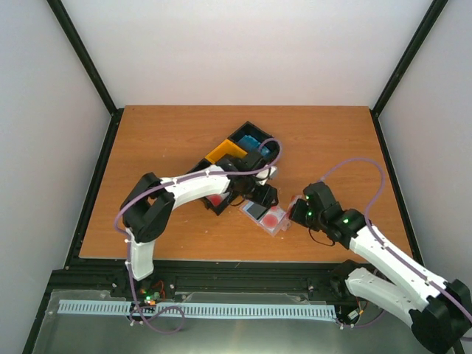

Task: Put the credit cards into the card holder
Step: Insert the credit card into the card holder.

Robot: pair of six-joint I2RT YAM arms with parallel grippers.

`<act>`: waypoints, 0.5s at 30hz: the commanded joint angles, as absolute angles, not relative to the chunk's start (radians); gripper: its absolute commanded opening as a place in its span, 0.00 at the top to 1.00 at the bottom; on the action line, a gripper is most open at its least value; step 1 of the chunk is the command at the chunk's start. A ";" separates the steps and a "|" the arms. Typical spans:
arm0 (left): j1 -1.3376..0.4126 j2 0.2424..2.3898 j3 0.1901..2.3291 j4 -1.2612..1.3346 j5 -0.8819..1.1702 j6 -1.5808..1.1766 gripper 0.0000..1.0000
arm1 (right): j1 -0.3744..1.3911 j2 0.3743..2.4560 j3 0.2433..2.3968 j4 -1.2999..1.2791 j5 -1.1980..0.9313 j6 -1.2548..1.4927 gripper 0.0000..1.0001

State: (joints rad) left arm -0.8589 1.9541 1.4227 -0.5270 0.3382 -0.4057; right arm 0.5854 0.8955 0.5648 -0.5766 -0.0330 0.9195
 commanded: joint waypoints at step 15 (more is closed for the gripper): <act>-0.762 1.992 1.427 -0.588 0.313 -0.421 0.33 | 0.592 0.856 0.547 -0.493 -0.200 0.835 0.97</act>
State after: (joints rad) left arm -0.7593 1.9621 1.4200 -0.5713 0.3138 -0.4091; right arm 0.5854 0.8150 0.5842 -0.6083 -0.0574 0.8757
